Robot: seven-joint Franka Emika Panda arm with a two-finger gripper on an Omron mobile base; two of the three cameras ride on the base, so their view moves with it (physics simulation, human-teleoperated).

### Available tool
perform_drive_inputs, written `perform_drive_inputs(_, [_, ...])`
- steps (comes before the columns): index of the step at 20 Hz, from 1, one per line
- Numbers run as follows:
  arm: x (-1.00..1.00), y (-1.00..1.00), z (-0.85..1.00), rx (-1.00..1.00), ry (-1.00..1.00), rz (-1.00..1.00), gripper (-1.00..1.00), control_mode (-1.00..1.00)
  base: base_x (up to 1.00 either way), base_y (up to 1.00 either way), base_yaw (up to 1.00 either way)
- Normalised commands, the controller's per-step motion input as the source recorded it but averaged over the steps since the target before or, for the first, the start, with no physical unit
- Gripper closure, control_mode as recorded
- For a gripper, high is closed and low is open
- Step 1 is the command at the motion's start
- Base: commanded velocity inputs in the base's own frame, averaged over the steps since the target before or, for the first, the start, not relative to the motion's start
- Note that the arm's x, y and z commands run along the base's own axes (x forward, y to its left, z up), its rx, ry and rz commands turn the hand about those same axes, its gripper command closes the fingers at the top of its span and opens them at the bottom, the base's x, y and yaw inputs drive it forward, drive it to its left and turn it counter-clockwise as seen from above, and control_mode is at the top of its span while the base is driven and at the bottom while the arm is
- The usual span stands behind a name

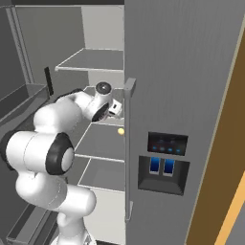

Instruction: Take the steak from the fridge and place it on the digital scale on the counter by the fridge. Wait a few seconds for a reading, then move it to the plate on the dining counter.

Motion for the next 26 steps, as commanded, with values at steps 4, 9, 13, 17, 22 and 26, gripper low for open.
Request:
perform_drive_inputs(4, [-1.00, 0.00, 0.63, 0.12, 0.00, -0.08, 1.00, -1.00, 0.00, 0.00, 0.00])
perform_drive_inputs(9, [-1.00, 0.00, 0.81, 0.09, 0.00, -0.02, 1.00, -1.00, 0.00, 0.00, 0.00])
perform_drive_inputs(13, [-1.00, 0.00, 0.68, 0.01, 0.00, 0.00, 1.00, -1.00, 0.00, 0.00, 0.00])
perform_drive_inputs(17, [-1.00, -0.02, 0.46, -0.02, 0.00, 0.00, 1.00, -1.00, 0.00, 0.00, 0.00])
perform_drive_inputs(22, [-1.00, -0.11, 0.23, -0.11, 0.02, 0.00, 1.00, -1.00, 0.00, 0.00, 0.00])
perform_drive_inputs(26, [-0.86, -0.14, 0.05, -0.14, 0.07, 0.00, 1.00, -1.00, 0.00, 0.00, 0.00])
